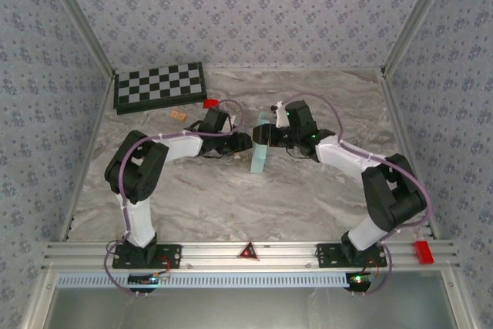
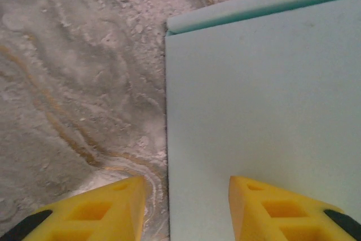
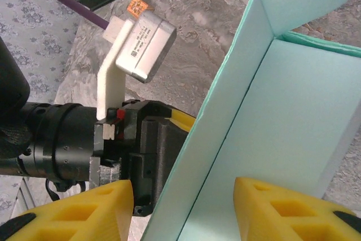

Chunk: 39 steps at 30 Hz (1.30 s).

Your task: Fold the paper box

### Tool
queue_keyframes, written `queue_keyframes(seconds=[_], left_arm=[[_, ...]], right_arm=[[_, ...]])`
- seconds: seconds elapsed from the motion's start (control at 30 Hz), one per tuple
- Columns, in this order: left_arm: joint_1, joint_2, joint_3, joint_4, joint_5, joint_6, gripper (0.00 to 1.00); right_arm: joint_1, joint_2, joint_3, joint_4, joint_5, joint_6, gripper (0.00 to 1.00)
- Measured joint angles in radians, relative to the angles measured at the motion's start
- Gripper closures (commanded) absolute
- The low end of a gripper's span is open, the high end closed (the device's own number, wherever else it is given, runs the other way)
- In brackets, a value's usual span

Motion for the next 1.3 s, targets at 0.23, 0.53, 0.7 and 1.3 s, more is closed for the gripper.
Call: queue_keyframes(seconds=[0.23, 0.53, 0.7, 1.3], left_arm=[[0.008, -0.023, -0.04, -0.007, -0.061, -0.018, 0.56], [0.008, -0.114, -0.046, -0.028, -0.117, -0.005, 0.56], [0.009, -0.152, -0.06, -0.037, -0.151, 0.011, 0.55], [0.009, -0.185, -0.07, -0.087, -0.174, 0.062, 0.55]], right_arm=[[0.014, 0.011, 0.055, -0.058, 0.019, -0.018, 0.48], [0.01, -0.06, 0.078, -0.161, 0.179, -0.032, 0.48], [-0.027, -0.121, 0.035, -0.155, 0.211, 0.013, 0.46], [-0.042, 0.009, -0.014, -0.037, 0.084, 0.112, 0.43]])
